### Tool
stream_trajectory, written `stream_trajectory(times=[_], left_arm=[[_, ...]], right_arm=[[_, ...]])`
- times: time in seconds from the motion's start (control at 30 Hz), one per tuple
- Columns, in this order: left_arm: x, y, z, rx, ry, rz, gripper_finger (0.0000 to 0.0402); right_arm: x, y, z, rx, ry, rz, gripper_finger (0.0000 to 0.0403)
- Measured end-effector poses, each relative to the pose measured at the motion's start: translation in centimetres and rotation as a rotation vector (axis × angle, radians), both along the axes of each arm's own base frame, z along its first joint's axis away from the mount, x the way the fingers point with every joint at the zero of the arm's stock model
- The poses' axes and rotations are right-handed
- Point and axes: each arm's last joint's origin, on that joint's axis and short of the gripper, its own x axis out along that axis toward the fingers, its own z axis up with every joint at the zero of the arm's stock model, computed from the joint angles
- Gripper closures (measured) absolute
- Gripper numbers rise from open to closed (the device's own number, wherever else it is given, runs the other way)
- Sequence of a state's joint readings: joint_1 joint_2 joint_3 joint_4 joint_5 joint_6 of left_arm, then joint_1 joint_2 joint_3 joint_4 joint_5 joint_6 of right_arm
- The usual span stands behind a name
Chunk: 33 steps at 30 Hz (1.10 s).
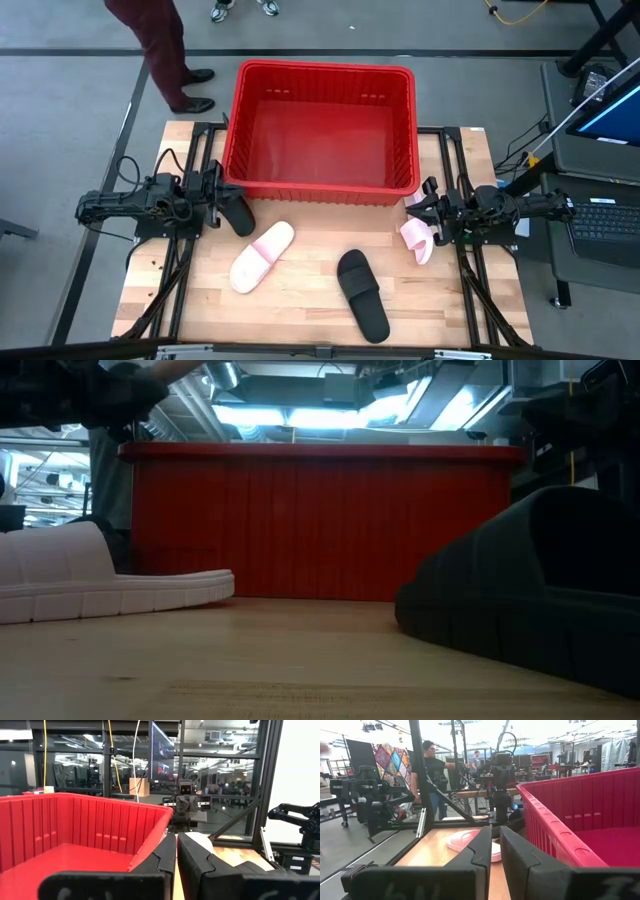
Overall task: Pick and place slides into bin
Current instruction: Put the top black slipper into the red bin
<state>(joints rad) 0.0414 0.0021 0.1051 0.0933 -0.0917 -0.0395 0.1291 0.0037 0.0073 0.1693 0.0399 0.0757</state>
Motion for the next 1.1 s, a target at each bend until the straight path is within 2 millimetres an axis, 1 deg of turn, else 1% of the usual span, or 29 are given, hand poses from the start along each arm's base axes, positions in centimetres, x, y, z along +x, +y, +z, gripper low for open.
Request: stream_trajectory(times=[0.13,0.3,0.37,0.6,0.67,0.83,1.1], left_arm=[[0.0,0.0,0.0,0.0,0.0,0.0,0.0393],[0.0,0.0,0.0,0.0,0.0,0.0,0.0394],[0.0,0.0,0.01,0.0,0.0,0.0,0.0393],[-0.01,0.0,0.02,0.0,-0.001,0.0,0.039],[-0.01,0.0,0.02,0.0,0.0,0.0,0.0391],[-0.01,0.0,0.02,0.0,0.0,0.001,0.0389],[-0.01,0.0,0.02,0.0,0.0,0.001,0.0393]], right_arm=[[-0.01,0.0,0.05,0.009,-0.004,0.002,0.0361],[-0.01,0.01,0.03,0.111,0.006,0.022,0.0361],[-0.01,0.09,0.01,0.149,0.015,0.057,0.0361],[-0.05,0.36,-0.01,0.183,0.029,0.157,0.0361],[-0.08,0.37,0.14,0.179,0.015,0.166,0.0361],[-0.17,0.39,0.5,0.106,-0.036,0.165,0.0361],[-0.17,0.39,0.5,0.104,-0.036,0.162,0.0361]])
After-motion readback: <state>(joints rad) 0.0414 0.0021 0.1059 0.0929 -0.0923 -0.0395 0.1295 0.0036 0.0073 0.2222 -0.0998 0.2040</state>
